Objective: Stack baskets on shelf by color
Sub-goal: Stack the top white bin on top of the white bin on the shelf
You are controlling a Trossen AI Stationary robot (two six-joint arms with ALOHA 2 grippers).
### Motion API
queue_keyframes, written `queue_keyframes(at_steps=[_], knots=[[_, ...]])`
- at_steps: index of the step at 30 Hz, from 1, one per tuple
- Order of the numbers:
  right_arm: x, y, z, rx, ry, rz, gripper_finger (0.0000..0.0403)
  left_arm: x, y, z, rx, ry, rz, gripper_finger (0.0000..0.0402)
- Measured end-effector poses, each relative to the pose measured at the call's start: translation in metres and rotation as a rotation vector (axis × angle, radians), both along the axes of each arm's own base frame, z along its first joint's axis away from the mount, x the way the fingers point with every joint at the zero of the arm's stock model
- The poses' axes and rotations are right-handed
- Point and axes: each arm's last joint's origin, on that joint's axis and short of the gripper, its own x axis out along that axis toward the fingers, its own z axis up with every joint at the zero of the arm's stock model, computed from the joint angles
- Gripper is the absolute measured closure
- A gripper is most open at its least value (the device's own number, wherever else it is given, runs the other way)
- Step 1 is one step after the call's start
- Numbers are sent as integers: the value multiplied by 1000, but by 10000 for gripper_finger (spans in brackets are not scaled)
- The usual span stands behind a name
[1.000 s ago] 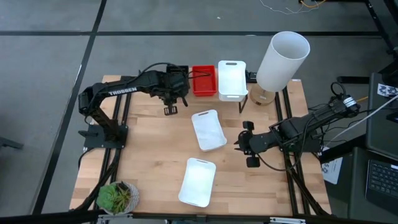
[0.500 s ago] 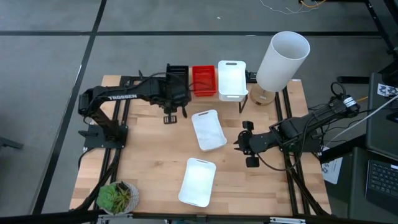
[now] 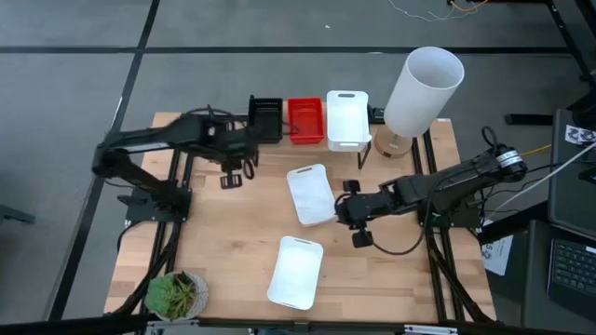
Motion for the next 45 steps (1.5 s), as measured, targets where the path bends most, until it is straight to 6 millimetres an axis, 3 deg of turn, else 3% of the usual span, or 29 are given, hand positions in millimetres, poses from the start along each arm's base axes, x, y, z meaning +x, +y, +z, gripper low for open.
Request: queue_keyframes(at_steps=[3, 6, 12, 17, 24, 31, 45], knots=[[11, 1, -4, -37, 17, 35, 306, -18, -7, 15, 1, -135, -2, 331], [23, -4, -14, -67, 52, 37, 306, -30, -13, 16, 22, -254, -44, 331], [38, -13, -37, -99, 136, 23, 306, -53, -16, -13, 26, -352, -54, 331], [40, -11, -51, -45, 212, 62, 306, -61, -17, -43, 28, -424, -50, 331], [46, -10, -66, -68, 267, 55, 306, -53, -16, -71, 41, -560, -50, 331], [46, -10, -66, -71, 260, 52, 306, -48, -16, -91, 45, -607, -51, 331], [46, -13, -61, -114, 225, 62, 306, -48, -38, -98, -54, -614, -86, 331]])
